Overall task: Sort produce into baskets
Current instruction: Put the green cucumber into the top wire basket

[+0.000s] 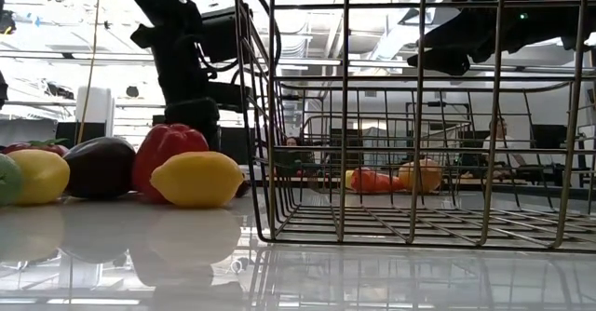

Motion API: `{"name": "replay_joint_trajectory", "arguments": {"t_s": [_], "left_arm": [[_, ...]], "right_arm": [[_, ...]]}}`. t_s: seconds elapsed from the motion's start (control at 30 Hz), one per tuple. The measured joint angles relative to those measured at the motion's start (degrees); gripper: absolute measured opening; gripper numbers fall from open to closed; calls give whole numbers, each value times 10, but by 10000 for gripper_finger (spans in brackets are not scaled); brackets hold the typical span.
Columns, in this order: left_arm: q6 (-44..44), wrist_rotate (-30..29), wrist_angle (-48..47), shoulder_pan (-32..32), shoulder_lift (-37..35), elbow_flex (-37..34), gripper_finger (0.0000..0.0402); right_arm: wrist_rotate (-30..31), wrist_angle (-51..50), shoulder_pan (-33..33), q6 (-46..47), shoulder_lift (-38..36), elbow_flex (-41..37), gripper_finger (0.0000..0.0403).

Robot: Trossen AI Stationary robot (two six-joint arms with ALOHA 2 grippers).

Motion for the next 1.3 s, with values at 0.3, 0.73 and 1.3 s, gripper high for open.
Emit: {"name": "replay_joint_trajectory", "arguments": {"t_s": [0.3, 0.73, 1.3], "left_arm": [[77, -124, -9, 41, -30, 83, 159], [310, -77, 434, 109, -25, 130, 164], [120, 150, 639, 161, 90, 143, 205]], "right_arm": [[0, 4, 0, -3, 0, 0, 315], [0, 4, 0, -5, 0, 0, 315], [27, 6, -1, -9, 0, 0, 315]]}}
